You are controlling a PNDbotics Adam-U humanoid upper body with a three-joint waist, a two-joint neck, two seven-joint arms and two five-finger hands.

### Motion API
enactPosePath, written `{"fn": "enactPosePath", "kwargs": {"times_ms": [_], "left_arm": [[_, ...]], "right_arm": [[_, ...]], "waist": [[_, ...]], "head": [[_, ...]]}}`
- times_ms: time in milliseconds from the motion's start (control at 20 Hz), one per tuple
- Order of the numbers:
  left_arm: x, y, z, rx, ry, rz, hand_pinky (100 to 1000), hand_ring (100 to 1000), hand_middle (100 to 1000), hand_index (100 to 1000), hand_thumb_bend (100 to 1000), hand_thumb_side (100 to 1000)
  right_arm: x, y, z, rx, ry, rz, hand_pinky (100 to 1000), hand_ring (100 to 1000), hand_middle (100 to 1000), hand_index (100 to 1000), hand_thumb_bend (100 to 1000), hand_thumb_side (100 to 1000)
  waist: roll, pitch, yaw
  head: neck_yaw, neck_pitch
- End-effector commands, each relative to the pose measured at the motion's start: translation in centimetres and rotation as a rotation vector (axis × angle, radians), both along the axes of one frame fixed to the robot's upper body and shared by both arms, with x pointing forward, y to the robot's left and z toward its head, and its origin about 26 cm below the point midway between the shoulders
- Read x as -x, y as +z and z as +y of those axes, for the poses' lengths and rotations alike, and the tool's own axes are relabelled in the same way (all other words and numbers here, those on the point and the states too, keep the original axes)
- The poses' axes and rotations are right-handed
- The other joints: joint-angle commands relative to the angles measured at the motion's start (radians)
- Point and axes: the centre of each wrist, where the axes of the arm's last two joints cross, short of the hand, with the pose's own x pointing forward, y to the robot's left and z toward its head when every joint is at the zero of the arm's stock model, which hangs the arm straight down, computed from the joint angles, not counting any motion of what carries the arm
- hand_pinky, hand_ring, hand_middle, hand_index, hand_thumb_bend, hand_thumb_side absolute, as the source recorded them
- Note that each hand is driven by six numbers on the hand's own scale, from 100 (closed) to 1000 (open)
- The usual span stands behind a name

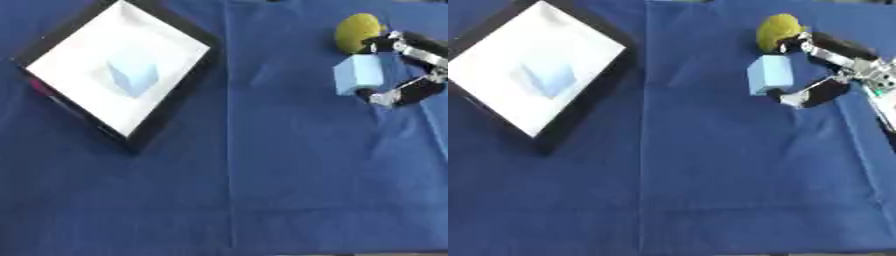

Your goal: Pick up objects on the table and place them in the box.

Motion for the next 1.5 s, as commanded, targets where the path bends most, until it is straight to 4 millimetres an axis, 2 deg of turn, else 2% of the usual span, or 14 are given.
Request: {"fn": "enactPosePath", "kwargs": {"times_ms": [50, 200, 350, 450, 600, 850, 1200, 1500], "left_arm": [[0.1, 1.1, 0.1, -0.024, -0.009, -0.017, 597, 909, 773, 625, 100, 646], [0.1, 1.0, 0.0, -0.015, -0.021, -0.012, 597, 909, 773, 626, 100, 641], [0.1, 0.9, 0.0, -0.009, -0.028, -0.009, 599, 909, 773, 626, 100, 638], [0.1, 0.9, -0.1, -0.004, -0.033, -0.008, 600, 909, 773, 626, 100, 638], [-0.1, 1.0, -0.3, -0.001, -0.051, -0.013, 601, 910, 773, 628, 100, 636], [-0.3, 1.2, -0.7, 0.006, -0.069, -0.022, 603, 912, 775, 628, 100, 636], [-0.7, 1.5, -1.4, 0.031, -0.088, -0.04, 606, 916, 779, 638, 100, 638], [-0.8, 1.6, -1.4, 0.049, -0.081, -0.049, 607, 923, 788, 652, 100, 640]], "right_arm": [[0.8, 6.1, 0.4, -0.085, 0.066, -0.121, 893, 571, 301, 555, 100, 199], [-0.1, 10.2, 3.1, -0.177, 0.161, -0.189, 862, 576, 307, 555, 100, 170], [-2.0, 13.4, 7.3, -0.232, 0.263, -0.205, 849, 571, 303, 550, 100, 134], [-3.4, 14.8, 10.2, -0.265, 0.32, -0.204, 841, 573, 307, 552, 100, 126], [-5.3, 15.6, 13.6, -0.274, 0.372, -0.198, 846, 577, 309, 554, 100, 130], [-7.8, 14.7, 18.0, -0.254, 0.434, -0.191, 873, 585, 311, 556, 100, 120], [-8.4, 11.8, 24.6, -0.258, 0.503, -0.12, 921, 587, 304, 554, 100, 100], [-8.7, 9.0, 27.4, -0.195, 0.489, -0.114, 918, 585, 304, 553, 100, 127]], "waist": [[0.002, -0.046, 0.002], [0.006, -0.067, 0.005], [0.013, -0.084, 0.009], [0.016, -0.092, 0.011], [0.016, -0.098, 0.021], [0.017, -0.094, 0.046], [0.024, -0.08, 0.114], [0.017, -0.069, 0.182]], "head": [[0.0, -0.001], [-0.004, -0.001], [-0.012, -0.001], [-0.018, -0.001], [-0.03, -0.001], [-0.058, -0.001], [-0.13, -0.001], [-0.175, -0.001]]}}
